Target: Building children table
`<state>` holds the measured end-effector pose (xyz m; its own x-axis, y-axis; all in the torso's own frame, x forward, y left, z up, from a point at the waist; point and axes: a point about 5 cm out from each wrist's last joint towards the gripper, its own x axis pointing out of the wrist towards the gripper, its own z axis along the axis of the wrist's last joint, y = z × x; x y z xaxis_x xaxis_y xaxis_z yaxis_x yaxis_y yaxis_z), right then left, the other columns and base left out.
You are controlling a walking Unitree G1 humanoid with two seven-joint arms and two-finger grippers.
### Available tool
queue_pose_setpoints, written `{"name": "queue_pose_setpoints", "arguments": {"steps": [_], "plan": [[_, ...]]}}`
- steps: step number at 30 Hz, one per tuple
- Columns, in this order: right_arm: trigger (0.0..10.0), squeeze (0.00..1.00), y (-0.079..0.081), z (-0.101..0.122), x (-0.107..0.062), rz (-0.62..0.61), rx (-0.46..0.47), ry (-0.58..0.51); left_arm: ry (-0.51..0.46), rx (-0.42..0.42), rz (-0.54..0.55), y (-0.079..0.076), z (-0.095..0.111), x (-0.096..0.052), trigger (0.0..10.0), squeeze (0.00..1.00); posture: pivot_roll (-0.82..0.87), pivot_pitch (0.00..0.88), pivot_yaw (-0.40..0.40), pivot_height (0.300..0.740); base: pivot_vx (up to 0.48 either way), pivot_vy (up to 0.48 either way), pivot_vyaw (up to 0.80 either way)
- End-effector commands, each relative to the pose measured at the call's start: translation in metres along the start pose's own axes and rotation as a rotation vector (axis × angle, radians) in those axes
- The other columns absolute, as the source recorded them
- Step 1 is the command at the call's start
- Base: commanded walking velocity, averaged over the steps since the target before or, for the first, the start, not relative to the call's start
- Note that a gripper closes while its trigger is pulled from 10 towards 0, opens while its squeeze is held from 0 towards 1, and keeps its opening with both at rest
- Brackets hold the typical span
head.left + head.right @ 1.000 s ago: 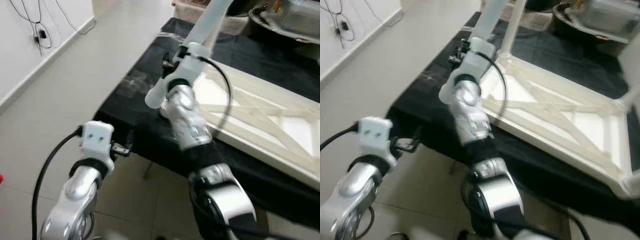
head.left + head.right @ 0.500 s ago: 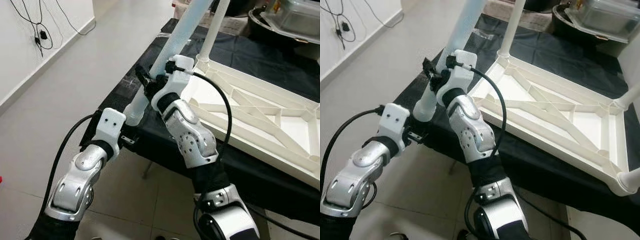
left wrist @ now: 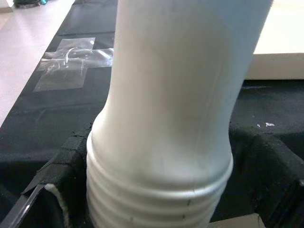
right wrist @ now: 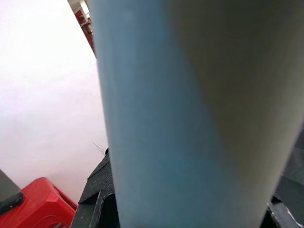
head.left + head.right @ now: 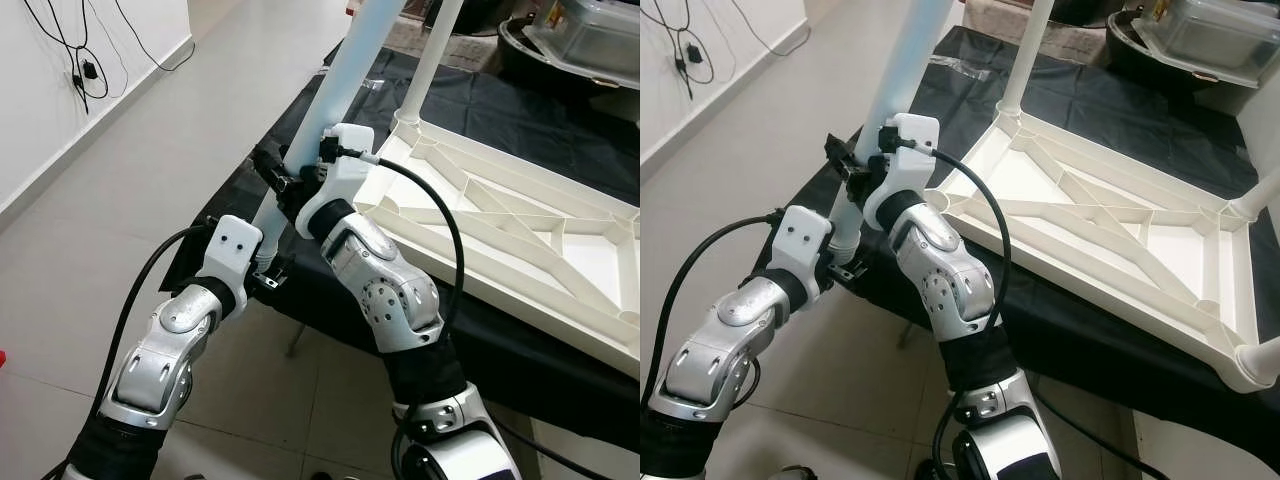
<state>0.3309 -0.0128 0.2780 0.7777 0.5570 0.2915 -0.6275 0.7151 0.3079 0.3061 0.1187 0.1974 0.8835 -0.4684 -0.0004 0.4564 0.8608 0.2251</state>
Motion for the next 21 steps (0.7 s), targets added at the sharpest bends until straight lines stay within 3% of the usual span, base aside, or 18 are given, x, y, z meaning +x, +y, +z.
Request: {"name": "queue_pose_setpoints", "arguments": {"steps": [1,3,4,6,7,8,9,19,20,21], "plan": [[10.0,0.0,0.009,-0.013,-0.005,0.029,0.075,0.015,0.009,-0.002,-0.041,-0.006,-0.003,0.002,10.0,0.0,0.23,0.18,-0.129,0.74,0.0,0.0,0.0],[10.0,0.0,0.012,-0.014,-0.007,0.044,0.073,0.026,0.009,-0.006,-0.056,-0.009,-0.005,0.002,10.0,0.0,0.23,0.175,-0.129,0.74,0.0,0.0,0.0],[10.0,0.0,0.014,-0.016,-0.008,0.052,0.073,0.033,0.009,-0.007,-0.066,-0.011,-0.005,0.003,7.5,0.0,0.23,0.175,-0.129,0.74,0.0,0.0,0.0],[10.0,0.0,0.015,-0.016,-0.009,0.057,0.073,0.039,0.007,-0.006,-0.073,-0.012,-0.006,0.003,7.5,0.0,0.23,0.175,-0.129,0.74,0.0,0.0,0.0],[10.0,0.0,0.016,-0.017,-0.01,0.064,0.068,0.044,0.003,-0.007,-0.08,-0.013,-0.006,0.003,2.0,0.0,0.23,0.174,-0.129,0.74,0.0,0.0,0.0],[10.0,0.0,0.016,-0.017,-0.01,0.064,0.068,0.044,0.003,-0.007,-0.08,-0.013,-0.006,0.003,2.0,0.0,0.23,0.174,-0.129,0.74,0.0,0.0,0.0],[10.0,0.0,0.017,-0.018,-0.011,0.07,0.063,0.05,0.003,-0.003,-0.09,-0.014,-0.006,0.003,0.0,0.0,0.23,0.174,-0.129,0.74,0.0,0.0,0.0],[10.0,0.0,0.015,-0.025,-0.015,0.078,0.01,0.075,0.016,0.014,-0.105,-0.015,-0.012,-0.002,0.0,0.0,0.23,0.175,-0.126,0.74,0.0,0.0,0.0],[10.0,1.0,0.011,-0.026,-0.016,0.07,-0.015,0.07,0.039,0.008,-0.102,-0.014,-0.015,-0.004,4.0,0.0,0.23,0.175,-0.127,0.74,0.0,0.0,0.0],[10.0,1.0,0.011,-0.026,-0.016,0.07,-0.015,0.07,0.039,0.008,-0.102,-0.014,-0.015,-0.004,4.0,0.0,0.23,0.175,-0.127,0.74,0.0,0.0,0.0]]}}
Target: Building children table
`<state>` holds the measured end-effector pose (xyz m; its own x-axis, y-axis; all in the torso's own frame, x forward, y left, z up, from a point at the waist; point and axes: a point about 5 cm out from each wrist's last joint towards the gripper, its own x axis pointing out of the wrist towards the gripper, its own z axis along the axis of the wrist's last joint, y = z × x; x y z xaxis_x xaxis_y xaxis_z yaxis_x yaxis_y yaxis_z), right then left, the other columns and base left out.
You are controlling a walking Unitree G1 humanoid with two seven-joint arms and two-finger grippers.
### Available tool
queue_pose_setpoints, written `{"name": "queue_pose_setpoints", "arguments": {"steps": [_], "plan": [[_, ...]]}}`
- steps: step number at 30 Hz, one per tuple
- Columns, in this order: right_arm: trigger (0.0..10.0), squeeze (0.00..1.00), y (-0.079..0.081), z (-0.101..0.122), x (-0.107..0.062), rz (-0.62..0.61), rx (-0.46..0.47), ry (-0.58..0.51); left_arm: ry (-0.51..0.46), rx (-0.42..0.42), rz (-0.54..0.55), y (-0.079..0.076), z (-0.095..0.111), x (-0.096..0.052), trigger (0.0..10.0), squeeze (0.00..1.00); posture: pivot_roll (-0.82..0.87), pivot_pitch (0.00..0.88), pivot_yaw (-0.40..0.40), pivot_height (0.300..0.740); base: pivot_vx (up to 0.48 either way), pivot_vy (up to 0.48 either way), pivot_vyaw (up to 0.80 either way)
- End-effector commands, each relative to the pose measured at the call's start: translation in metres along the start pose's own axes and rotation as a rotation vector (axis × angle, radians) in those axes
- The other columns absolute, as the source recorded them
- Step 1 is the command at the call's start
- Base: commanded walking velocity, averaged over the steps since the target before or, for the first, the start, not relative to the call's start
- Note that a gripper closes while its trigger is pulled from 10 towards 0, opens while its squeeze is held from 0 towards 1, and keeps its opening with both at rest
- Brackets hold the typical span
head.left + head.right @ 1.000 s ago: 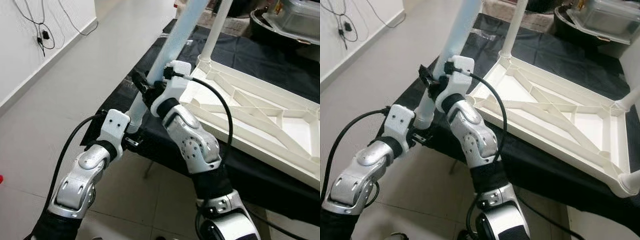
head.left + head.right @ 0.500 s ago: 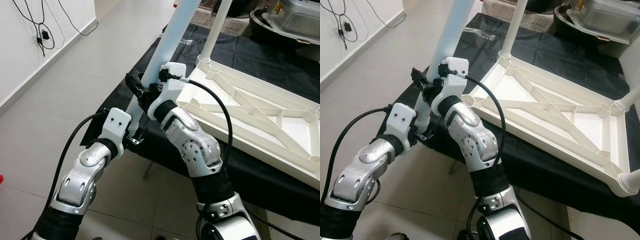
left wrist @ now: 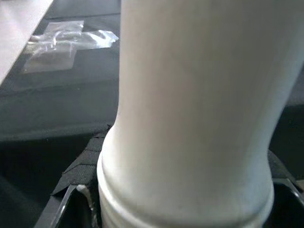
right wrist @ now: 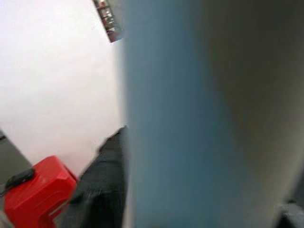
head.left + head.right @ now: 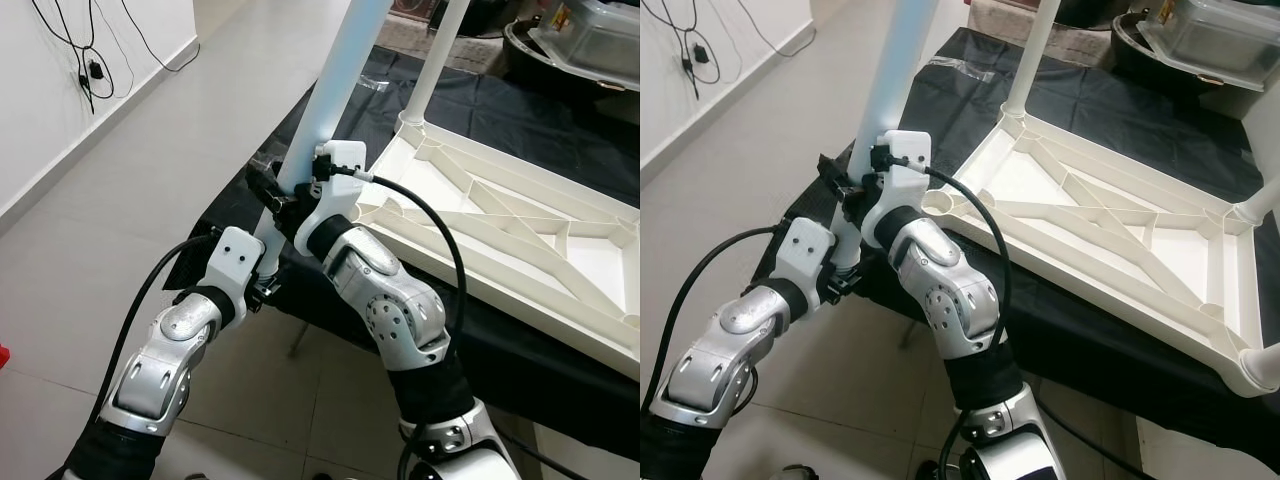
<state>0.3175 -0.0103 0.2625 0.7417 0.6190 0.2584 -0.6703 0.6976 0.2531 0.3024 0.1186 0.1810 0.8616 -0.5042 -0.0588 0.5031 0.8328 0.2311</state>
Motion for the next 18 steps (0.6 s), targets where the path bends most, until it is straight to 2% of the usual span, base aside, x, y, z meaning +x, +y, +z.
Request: {"name": "queue_pose_setpoints", "arguments": {"steps": [1,6,7,8,9,12,14,15,16,18], "plan": [[10.0,1.0,0.0,-0.012,-0.002,0.002,0.004,0.015,0.003,-0.011,-0.052,-0.009,-0.001,-0.003,10.0,0.0,0.23,0.177,-0.125,0.74,0.0,0.0,0.0],[10.0,0.98,-0.012,-0.012,-0.004,-0.002,-0.032,0.019,0.014,-0.037,-0.082,-0.01,-0.003,-0.012,10.0,0.0,0.23,0.179,-0.123,0.74,0.0,0.0,0.0],[10.0,0.0,-0.021,-0.009,-0.006,0.014,-0.042,0.022,0.015,-0.054,-0.108,-0.012,-0.004,-0.021,10.0,0.0,0.24,0.18,-0.124,0.74,0.0,0.0,0.0],[10.0,0.0,-0.021,-0.009,-0.006,0.014,-0.042,0.022,0.015,-0.054,-0.108,-0.012,-0.004,-0.021,10.0,0.0,0.24,0.18,-0.124,0.74,0.0,0.0,0.0],[10.0,0.0,-0.028,-0.007,-0.008,0.062,-0.023,0.034,0.014,-0.076,-0.141,-0.013,-0.004,-0.03,10.0,0.0,0.24,0.179,-0.122,0.74,0.0,0.0,0.0],[10.0,0.0,-0.031,-0.005,-0.018,0.281,0.03,0.106,0.027,-0.139,-0.231,-0.018,-0.008,-0.052,10.0,0.0,0.24,0.177,-0.122,0.74,0.0,0.0,0.0],[10.0,0.0,-0.031,-0.005,-0.02,0.309,0.033,0.116,0.03,-0.143,-0.239,-0.019,-0.009,-0.054,10.0,0.0,0.24,0.177,-0.122,0.74,0.0,0.0,0.0],[10.0,0.0,-0.029,-0.005,-0.024,0.372,0.078,0.138,0.038,-0.147,-0.253,-0.02,-0.01,-0.058,10.0,0.0,0.24,0.177,-0.122,0.74,0.0,0.0,0.0],[10.0,0.0,-0.029,-0.005,-0.024,0.372,0.078,0.138,0.038,-0.147,-0.253,-0.02,-0.01,-0.058,10.0,0.0,0.24,0.177,-0.122,0.74,0.0,0.0,0.0],[10.0,0.0,-0.023,-0.006,-0.031,0.482,0.185,0.184,0.046,-0.177,-0.281,-0.022,-0.012,-0.062,10.0,0.0,0.24,0.174,-0.121,0.74,0.0,0.0,0.0]]}}
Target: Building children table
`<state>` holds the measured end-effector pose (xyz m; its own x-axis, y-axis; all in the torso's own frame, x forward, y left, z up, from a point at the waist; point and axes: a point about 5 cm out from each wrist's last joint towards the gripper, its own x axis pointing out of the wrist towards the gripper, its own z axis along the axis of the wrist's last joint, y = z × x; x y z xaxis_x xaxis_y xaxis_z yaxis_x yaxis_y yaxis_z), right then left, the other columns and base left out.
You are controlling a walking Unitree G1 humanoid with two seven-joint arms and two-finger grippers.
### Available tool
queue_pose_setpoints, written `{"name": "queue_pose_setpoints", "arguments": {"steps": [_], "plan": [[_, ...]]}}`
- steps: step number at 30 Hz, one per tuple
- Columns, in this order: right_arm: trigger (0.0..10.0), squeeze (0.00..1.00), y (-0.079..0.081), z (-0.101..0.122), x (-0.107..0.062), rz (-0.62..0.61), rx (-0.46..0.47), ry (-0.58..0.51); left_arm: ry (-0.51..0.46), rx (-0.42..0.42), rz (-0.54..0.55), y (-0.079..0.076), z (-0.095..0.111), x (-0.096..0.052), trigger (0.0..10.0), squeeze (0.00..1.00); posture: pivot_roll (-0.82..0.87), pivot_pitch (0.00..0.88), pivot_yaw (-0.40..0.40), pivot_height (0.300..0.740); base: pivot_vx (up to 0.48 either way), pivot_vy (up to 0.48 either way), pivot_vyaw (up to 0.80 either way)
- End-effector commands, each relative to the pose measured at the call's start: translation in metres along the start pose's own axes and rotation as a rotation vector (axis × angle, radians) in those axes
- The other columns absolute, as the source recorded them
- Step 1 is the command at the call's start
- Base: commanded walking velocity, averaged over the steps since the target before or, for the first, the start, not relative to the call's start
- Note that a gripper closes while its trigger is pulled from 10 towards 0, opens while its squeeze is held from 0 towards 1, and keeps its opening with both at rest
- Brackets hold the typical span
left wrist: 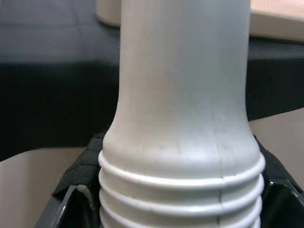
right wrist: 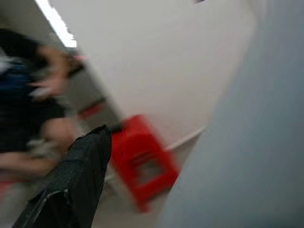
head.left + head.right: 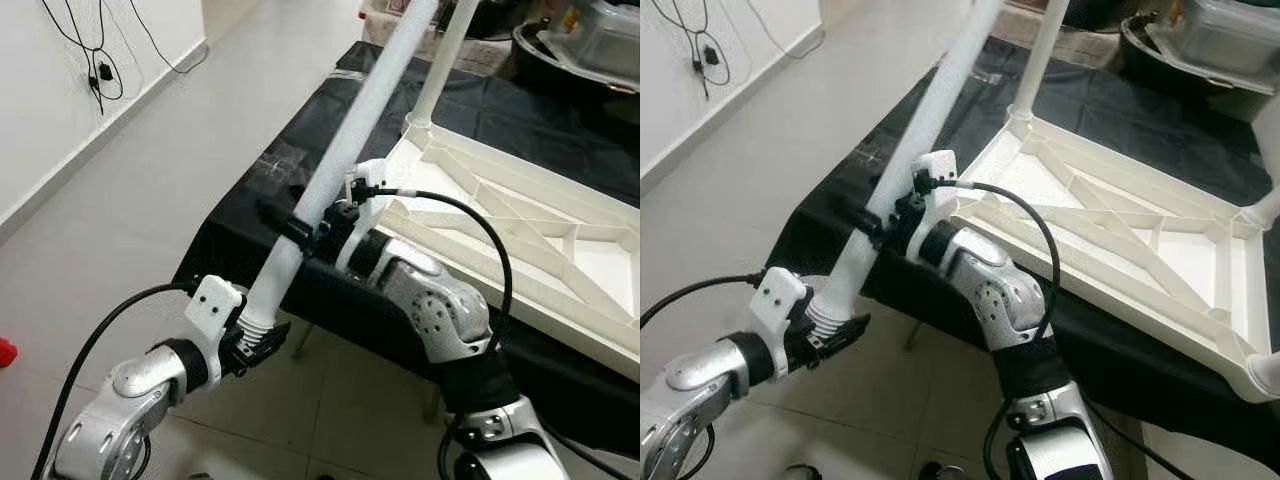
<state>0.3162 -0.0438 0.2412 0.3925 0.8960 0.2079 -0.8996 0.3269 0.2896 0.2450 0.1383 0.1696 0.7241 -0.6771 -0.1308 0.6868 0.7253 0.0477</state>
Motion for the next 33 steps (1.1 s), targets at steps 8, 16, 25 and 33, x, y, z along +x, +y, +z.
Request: {"name": "queue_pose_setpoints", "arguments": {"steps": [8,16,25,33], "plan": [[10.0,0.0,0.02,-0.006,-0.006,0.217,0.117,0.046,0.01,-0.059,-0.076,-0.015,-0.002,-0.006,10.0,0.0,0.24,0.175,-0.123,0.74,0.0,0.0,0.0],[10.0,0.0,0.018,-0.01,-0.01,0.233,0.101,0.088,0.011,-0.087,-0.116,-0.024,-0.002,-0.008,10.0,0.0,0.24,0.179,-0.123,0.74,0.0,0.0,0.0],[0.0,0.0,0.015,-0.009,-0.01,0.225,0.103,0.087,0.026,-0.1,-0.136,-0.029,-0.005,-0.009,10.0,0.0,0.24,0.18,-0.125,0.74,0.0,0.0,0.0],[0.0,0.0,0.013,-0.009,-0.011,0.222,0.107,0.085,0.036,-0.11,-0.138,-0.03,-0.006,-0.012,10.0,0.0,0.24,0.179,-0.126,0.74,0.0,0.0,0.0]]}}
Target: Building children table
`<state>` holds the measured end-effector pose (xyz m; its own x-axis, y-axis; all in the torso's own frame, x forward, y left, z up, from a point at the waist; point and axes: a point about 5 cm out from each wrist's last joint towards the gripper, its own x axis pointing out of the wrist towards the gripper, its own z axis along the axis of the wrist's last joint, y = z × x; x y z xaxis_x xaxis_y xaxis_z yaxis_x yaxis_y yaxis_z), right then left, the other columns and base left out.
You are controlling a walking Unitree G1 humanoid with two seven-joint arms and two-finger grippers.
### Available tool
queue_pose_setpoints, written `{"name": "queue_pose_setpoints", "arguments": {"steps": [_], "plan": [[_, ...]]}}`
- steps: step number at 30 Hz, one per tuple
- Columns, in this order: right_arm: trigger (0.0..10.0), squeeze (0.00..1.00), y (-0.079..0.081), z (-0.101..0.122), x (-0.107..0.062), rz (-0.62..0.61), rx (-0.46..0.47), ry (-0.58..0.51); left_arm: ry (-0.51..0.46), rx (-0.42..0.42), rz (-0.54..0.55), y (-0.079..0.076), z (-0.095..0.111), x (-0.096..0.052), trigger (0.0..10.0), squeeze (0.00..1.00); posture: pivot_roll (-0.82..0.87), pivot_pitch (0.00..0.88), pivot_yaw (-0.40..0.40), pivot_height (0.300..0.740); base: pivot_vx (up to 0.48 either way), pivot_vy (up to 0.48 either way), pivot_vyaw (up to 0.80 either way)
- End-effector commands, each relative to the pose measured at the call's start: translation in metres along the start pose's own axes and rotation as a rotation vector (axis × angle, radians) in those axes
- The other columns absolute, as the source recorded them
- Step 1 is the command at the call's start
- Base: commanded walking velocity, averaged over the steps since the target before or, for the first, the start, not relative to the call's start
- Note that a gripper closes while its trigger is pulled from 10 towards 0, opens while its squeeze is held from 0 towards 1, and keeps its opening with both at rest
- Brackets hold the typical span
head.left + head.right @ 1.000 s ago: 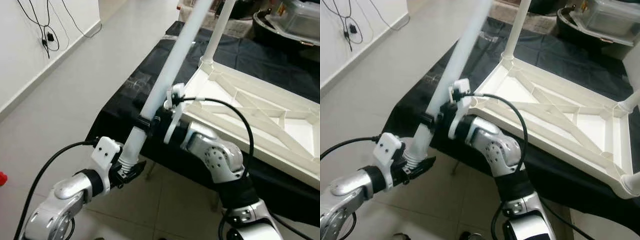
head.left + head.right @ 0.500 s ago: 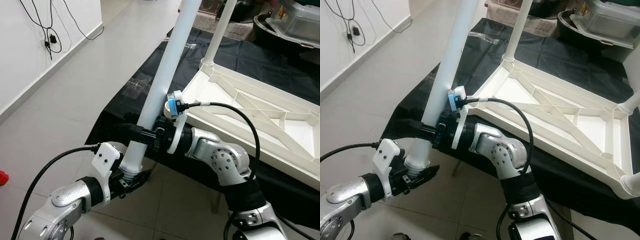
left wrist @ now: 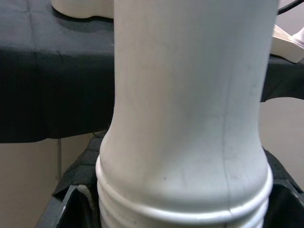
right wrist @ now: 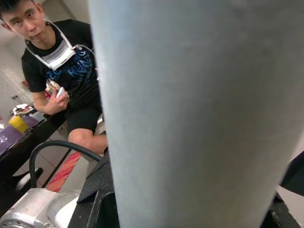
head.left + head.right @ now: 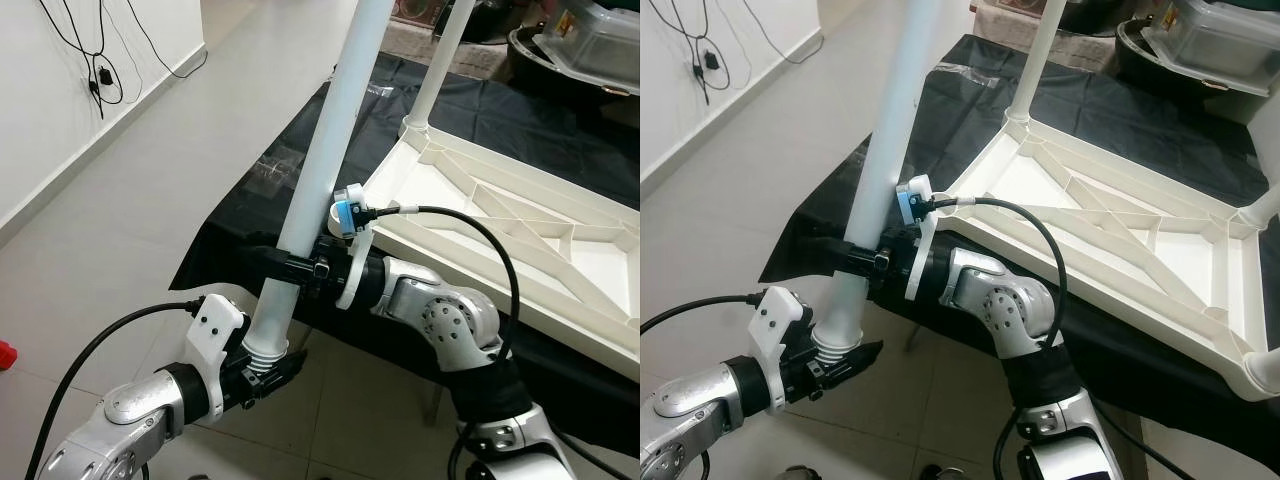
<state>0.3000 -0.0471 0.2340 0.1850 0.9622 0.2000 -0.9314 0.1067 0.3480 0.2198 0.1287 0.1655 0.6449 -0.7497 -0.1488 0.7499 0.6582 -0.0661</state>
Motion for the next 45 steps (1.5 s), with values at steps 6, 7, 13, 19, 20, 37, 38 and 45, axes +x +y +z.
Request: {"name": "queue_pose_setpoints", "arguments": {"steps": [6,7,13,19,20,37,38,45], "plan": [[0.0,0.0,0.002,-0.001,0.0,0.02,0.0,0.006,0.054,-0.032,-0.006,-0.003,-0.006,0.0,10.0,0.0,0.24,0.177,-0.124,0.74,0.0,0.0,0.0],[0.0,0.0,0.002,0.001,0.0,0.013,-0.002,-0.004,0.06,-0.035,0.006,-0.003,-0.007,0.002,10.0,0.0,0.24,0.174,-0.124,0.74,0.0,0.0,0.0],[0.0,0.0,-0.007,0.019,-0.004,-0.054,-0.02,-0.084,-0.005,-0.032,0.108,0.002,-0.002,0.004,10.0,1.0,0.24,0.164,-0.124,0.74,0.0,0.0,0.0],[0.0,0.0,-0.023,0.042,-0.018,-0.219,-0.091,-0.194,-0.058,-0.002,0.277,0.014,0.006,0.0,10.0,0.0,0.24,0.147,-0.122,0.74,0.0,0.0,0.0],[0.0,0.0,-0.023,0.042,-0.018,-0.219,-0.091,-0.194,-0.058,-0.002,0.277,0.014,0.006,0.0,10.0,0.0,0.24,0.147,-0.122,0.74,0.0,0.0,0.0],[10.0,0.0,-0.058,0.077,-0.046,-0.904,-0.435,-0.415,-0.237,0.134,0.827,0.048,0.036,-0.014,10.0,0.0,0.24,0.115,-0.125,0.74,0.09,0.0,0.0],[10.0,0.0,-0.059,0.077,-0.045,-0.905,-0.434,-0.417,-0.237,0.131,0.827,0.048,0.036,-0.014,10.0,0.0,0.24,0.116,-0.126,0.74,0.262,0.0,0.0],[10.0,0.0,-0.061,0.076,-0.041,-0.916,-0.44,-0.436,-0.24,0.133,0.843,0.052,0.037,-0.016,10.0,0.0,0.24,0.121,-0.125,0.74,0.276,0.0,0.0]]}}
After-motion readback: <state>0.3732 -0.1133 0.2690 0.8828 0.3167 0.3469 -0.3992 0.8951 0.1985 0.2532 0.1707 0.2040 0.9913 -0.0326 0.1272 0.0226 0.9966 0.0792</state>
